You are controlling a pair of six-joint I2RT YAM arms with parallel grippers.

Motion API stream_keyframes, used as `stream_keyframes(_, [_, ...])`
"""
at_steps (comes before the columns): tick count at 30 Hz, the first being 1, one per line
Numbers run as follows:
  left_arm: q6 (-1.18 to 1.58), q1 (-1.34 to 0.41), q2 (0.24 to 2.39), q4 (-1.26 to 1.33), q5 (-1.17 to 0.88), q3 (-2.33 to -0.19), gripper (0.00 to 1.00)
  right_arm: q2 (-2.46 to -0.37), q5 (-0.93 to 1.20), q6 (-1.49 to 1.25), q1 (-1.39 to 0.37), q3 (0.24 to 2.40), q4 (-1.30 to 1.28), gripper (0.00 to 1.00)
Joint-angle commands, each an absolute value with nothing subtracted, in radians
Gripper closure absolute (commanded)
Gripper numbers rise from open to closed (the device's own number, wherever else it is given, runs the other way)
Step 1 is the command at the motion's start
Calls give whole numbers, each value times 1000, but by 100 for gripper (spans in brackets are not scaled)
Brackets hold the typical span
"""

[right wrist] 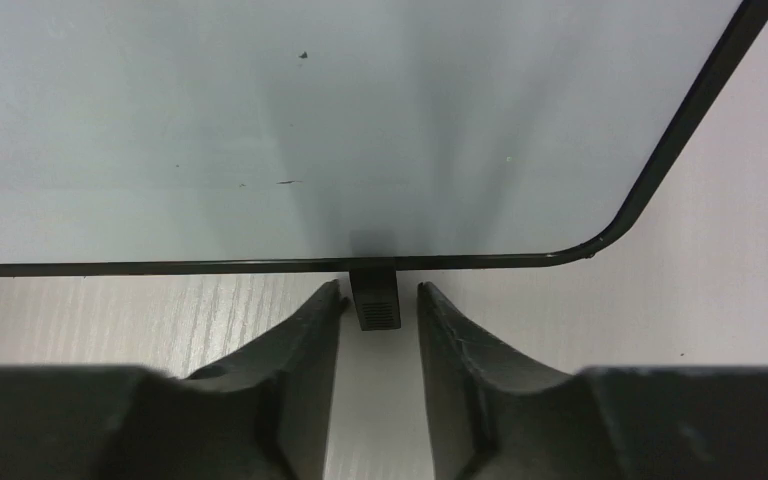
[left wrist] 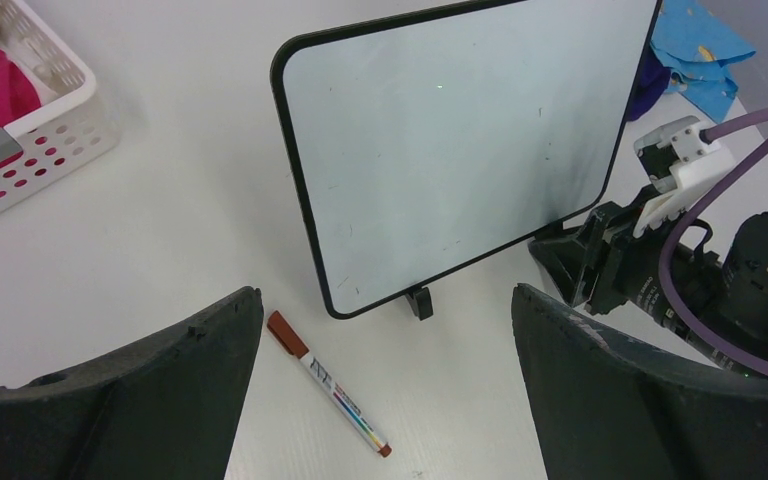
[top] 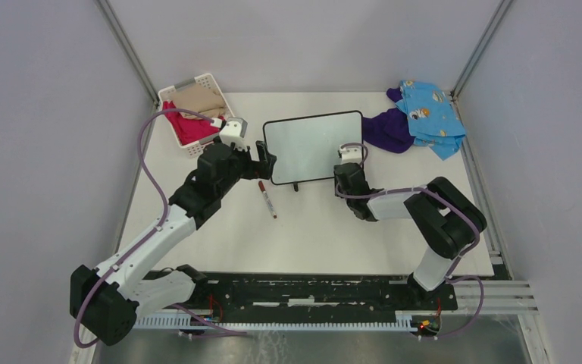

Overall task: Write a sentence on the whiteboard
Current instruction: Adjust the whiteboard stand at the center of the board.

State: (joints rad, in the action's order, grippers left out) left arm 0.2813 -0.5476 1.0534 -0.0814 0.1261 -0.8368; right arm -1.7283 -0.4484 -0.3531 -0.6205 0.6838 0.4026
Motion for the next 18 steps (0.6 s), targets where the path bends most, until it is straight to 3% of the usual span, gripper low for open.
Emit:
stream_keyframes(1, [254,-554,1052,-72,144,-852,0,-1695,-423,-302,-619,680,437,54])
stream_keyframes(6, [257,-554,1034,-71,151,-850,0,-1581,-386,-268,-634,609,448,36])
stream_keyframes(13, [271,-554,962,-71,221,-835,0,-1347,-351,-203,-716,509,372,36])
stream_keyframes(18, [333,-554,892,-93,377,-833,0,-1329,-284,-178,-824,564,288,39])
